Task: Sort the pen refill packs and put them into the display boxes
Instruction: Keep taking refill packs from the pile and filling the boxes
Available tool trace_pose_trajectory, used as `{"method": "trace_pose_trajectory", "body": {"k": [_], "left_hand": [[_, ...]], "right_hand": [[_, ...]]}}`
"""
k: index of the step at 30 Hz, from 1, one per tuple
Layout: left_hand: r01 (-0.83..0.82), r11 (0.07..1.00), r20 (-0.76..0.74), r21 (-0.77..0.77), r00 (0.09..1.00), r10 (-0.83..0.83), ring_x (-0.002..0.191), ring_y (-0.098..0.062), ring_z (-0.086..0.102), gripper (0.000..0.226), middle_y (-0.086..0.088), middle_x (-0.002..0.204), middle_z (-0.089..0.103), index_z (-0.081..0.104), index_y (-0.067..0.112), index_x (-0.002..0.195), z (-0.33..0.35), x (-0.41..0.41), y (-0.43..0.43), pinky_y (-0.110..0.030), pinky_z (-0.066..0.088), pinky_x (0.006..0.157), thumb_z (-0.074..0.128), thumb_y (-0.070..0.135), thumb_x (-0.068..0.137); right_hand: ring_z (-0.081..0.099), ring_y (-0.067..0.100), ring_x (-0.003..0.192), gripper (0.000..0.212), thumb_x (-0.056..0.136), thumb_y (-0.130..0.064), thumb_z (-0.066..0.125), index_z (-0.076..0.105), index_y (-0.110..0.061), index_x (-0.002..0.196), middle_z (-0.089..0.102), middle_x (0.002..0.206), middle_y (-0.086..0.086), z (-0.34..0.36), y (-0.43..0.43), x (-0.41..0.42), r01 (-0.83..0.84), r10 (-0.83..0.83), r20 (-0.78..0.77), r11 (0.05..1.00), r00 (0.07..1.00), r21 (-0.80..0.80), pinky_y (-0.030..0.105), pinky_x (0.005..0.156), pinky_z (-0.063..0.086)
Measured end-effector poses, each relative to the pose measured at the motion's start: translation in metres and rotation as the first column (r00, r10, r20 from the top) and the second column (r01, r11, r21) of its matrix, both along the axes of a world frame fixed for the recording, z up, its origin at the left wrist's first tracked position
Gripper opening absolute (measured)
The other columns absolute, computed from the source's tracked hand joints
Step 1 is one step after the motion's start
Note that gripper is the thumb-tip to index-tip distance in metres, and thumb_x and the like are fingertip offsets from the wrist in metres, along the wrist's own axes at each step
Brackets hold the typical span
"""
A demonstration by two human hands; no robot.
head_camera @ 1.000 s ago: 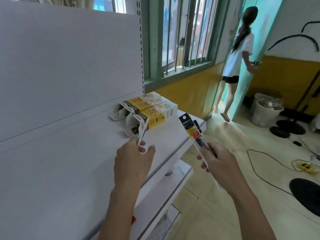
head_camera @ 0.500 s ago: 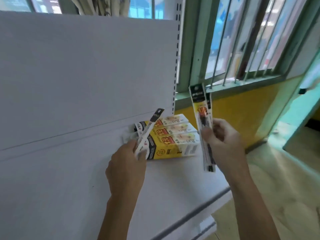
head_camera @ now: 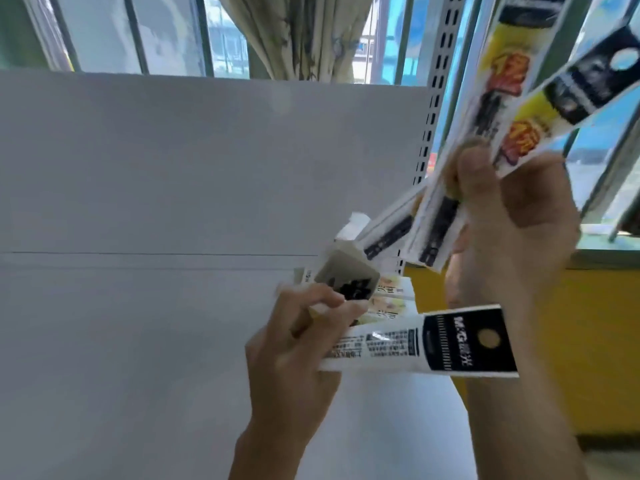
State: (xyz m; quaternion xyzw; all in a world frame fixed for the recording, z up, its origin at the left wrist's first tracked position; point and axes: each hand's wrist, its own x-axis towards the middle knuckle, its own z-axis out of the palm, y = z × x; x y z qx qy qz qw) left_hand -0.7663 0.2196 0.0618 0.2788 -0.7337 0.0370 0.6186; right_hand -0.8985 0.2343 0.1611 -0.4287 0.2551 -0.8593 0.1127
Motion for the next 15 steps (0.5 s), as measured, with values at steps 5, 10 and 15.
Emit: {"method": "trace_pose_trajectory", "body": {"k": [5,10,15], "left_hand": [[0.0,1.0,-0.031,-0.009,1.0,-0.001,0.072,0.001,0.056,0.027,0.006,0.099,0.053,0.064,0.024,0.096,0.0,-0.006,0.006,-0.009,0.043,0.059,0.056,0.008,0.075],[0.011,0.999,-0.075,0.033,0.997,-0.008,0.082,0.006,0.057,0.03,0.005,0.097,0.055,0.064,0.025,0.093,0.005,-0.002,0.011,-0.005,0.04,0.064,0.055,0.007,0.071],[-0.007,1.0,-0.095,0.029,0.995,0.009,0.076,0.002,0.058,0.024,0.005,0.095,0.055,0.063,0.025,0.094,0.007,0.006,0.012,-0.009,0.042,0.059,0.06,0.011,0.074]], "right_hand": [[0.058,0.002,0.072,0.02,0.073,-0.018,0.071,0.051,-0.021,0.077,0.064,0.072,-0.014,-0.012,-0.008,0.009,-0.067,0.072,-0.083,0.996,0.994,0.065,0.017,0.064,0.046],[0.054,0.006,0.066,0.029,0.078,-0.007,0.07,0.054,-0.032,0.077,0.063,0.073,-0.013,-0.029,-0.021,0.015,-0.101,0.117,-0.199,0.991,0.973,0.091,0.018,0.059,0.046],[0.056,0.009,0.067,0.026,0.075,-0.017,0.075,0.056,-0.035,0.079,0.064,0.075,-0.015,-0.036,-0.027,0.008,-0.062,0.146,-0.389,0.974,0.91,0.22,0.023,0.056,0.043]]}}
